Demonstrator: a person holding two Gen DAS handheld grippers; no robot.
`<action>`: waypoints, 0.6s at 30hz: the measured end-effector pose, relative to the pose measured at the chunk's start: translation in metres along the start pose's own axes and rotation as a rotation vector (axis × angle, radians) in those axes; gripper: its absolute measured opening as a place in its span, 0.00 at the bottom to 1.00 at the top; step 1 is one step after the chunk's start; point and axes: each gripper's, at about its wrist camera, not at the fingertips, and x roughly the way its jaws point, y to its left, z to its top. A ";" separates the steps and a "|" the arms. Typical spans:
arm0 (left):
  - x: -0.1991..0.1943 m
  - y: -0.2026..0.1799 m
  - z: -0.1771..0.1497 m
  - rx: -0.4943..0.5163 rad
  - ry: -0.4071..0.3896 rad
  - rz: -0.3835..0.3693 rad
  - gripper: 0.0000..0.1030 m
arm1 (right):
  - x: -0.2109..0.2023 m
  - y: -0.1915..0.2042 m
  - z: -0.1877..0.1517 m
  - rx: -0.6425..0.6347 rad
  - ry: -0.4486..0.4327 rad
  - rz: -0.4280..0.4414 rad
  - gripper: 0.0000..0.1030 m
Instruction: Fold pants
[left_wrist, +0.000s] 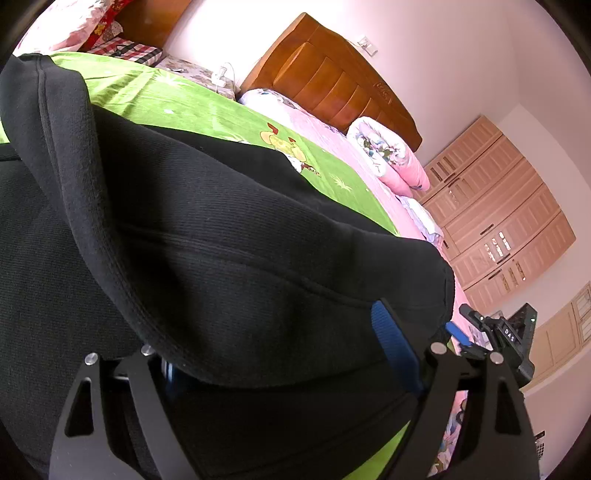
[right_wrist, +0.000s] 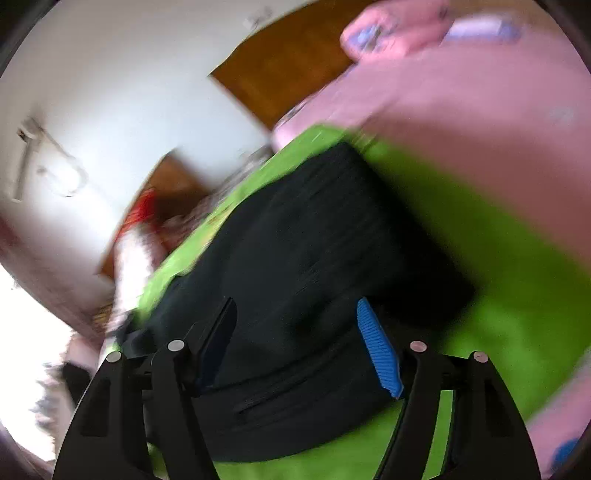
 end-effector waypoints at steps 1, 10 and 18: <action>0.000 0.000 0.000 0.001 0.000 0.000 0.84 | -0.002 -0.005 0.003 0.022 0.002 -0.012 0.66; 0.000 0.000 -0.001 0.003 0.002 -0.001 0.85 | 0.029 -0.026 0.024 0.149 0.115 0.077 0.76; 0.000 0.000 -0.001 0.005 0.003 -0.003 0.86 | 0.017 -0.011 0.021 0.138 0.008 0.279 0.74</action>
